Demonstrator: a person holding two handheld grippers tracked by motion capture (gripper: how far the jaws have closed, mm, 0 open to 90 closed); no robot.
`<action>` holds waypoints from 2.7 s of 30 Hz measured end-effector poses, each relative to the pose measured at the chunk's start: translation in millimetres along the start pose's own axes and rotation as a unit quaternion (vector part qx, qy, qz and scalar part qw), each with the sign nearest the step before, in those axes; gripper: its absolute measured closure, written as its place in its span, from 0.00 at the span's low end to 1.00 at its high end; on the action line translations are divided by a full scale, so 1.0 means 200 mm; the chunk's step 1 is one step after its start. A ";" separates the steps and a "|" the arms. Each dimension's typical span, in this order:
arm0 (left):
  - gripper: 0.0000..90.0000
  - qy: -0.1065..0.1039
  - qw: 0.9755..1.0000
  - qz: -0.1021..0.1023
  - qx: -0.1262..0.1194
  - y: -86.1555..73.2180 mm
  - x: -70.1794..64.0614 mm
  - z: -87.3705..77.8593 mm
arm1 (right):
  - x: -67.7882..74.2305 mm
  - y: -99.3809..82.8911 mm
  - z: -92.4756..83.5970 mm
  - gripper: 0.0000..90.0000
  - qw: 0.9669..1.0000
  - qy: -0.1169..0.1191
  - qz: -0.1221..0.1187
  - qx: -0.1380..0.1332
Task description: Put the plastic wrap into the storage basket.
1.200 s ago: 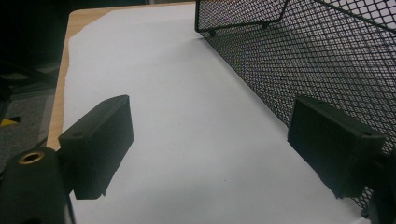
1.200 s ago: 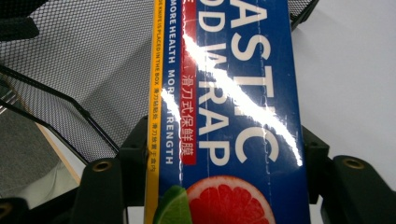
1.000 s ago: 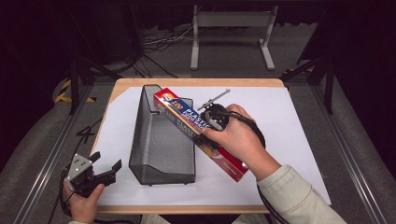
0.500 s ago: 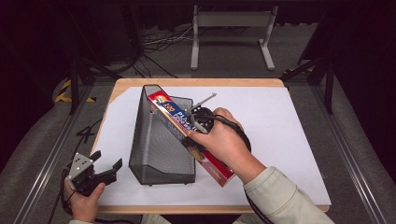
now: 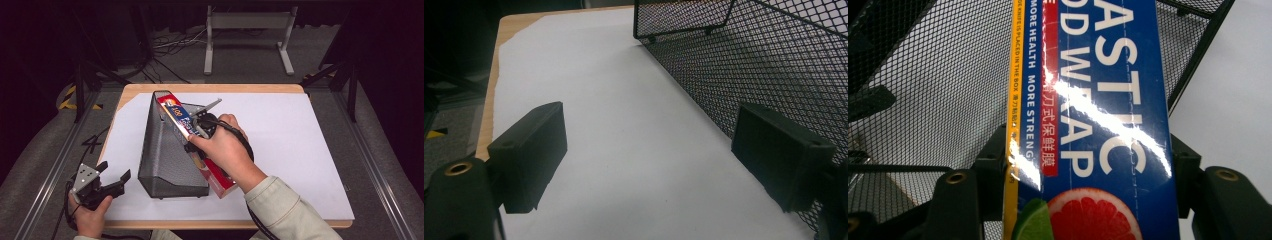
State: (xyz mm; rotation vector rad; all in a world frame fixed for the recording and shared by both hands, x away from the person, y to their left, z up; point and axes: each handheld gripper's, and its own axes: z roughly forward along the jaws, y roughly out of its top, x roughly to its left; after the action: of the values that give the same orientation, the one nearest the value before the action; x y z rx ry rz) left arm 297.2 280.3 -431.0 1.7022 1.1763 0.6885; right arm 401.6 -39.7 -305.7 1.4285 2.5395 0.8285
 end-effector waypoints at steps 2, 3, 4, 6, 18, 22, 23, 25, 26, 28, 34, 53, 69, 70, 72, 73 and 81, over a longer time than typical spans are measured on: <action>0.17 0.000 1.000 -0.003 -0.002 0.00 0.00 0.00 | 0.01 0.00 0.02 0.43 1.000 -0.004 0.003 -0.001; 0.17 0.000 1.000 -0.003 -0.002 0.00 0.00 0.00 | 0.01 0.00 0.03 0.43 1.000 -0.006 0.004 -0.002; 0.17 0.001 1.000 -0.003 -0.002 0.00 0.00 0.00 | 0.02 0.01 0.04 0.43 1.000 -0.007 0.010 0.001; 0.17 0.000 1.000 -0.003 -0.002 0.00 0.00 0.00 | 0.02 0.01 0.05 0.43 1.000 -0.007 0.008 0.001; 0.17 0.003 1.000 -0.006 0.000 -0.01 0.00 -0.02 | 0.03 0.04 0.17 0.43 1.000 -0.016 0.020 0.011; 0.17 0.005 1.000 -0.007 -0.002 -0.02 0.01 -0.03 | 0.02 0.04 0.21 0.43 0.999 -0.022 0.018 0.035; 0.17 0.005 1.000 -0.007 -0.002 -0.02 0.01 -0.03 | 0.02 0.03 0.22 0.43 0.999 -0.022 0.020 0.035; 0.17 0.005 1.000 -0.007 -0.002 -0.02 0.01 -0.03 | 0.02 0.04 0.23 0.43 0.999 -0.026 0.020 0.025; 0.17 0.005 1.000 -0.007 -0.002 -0.02 0.01 -0.03 | 0.01 0.04 0.23 0.43 0.999 -0.031 0.020 0.018; 0.17 0.005 1.000 -0.006 -0.002 -0.02 0.00 -0.03 | 0.00 0.05 0.24 0.43 0.999 -0.037 0.023 0.016; 0.17 0.004 1.000 -0.004 0.000 -0.01 0.00 -0.02 | 0.02 0.06 0.25 0.43 0.999 -0.043 0.018 0.015; 0.17 -0.001 1.000 -0.002 0.001 -0.01 0.00 0.00 | 0.03 0.07 0.16 0.14 0.997 -0.039 -0.043 -0.044; 0.17 -0.001 1.000 -0.001 0.000 0.00 0.00 -0.01 | -0.03 0.02 -0.02 0.15 0.986 0.008 -0.081 -0.145; 0.17 -0.001 1.000 -0.001 0.000 0.00 0.00 -0.01 | -0.03 0.02 -0.02 0.15 0.986 0.008 -0.081 -0.145; 0.17 -0.001 1.000 -0.002 -0.001 0.00 0.00 -0.01 | -0.05 0.01 -0.04 0.15 0.984 0.013 -0.086 -0.155; 0.17 -0.001 1.000 -0.003 -0.001 0.00 0.00 -0.01 | -0.06 0.00 -0.05 0.15 0.983 0.014 -0.087 -0.159; 0.17 0.000 1.000 -0.002 0.001 0.00 0.00 0.00 | -0.14 -0.04 -0.19 0.14 0.979 0.017 -0.112 -0.169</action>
State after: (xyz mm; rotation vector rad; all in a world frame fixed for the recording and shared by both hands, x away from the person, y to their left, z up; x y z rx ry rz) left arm 296.5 280.3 -431.7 1.7004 1.1803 0.6847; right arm 397.7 -80.7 -283.1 1.0147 2.3741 1.1793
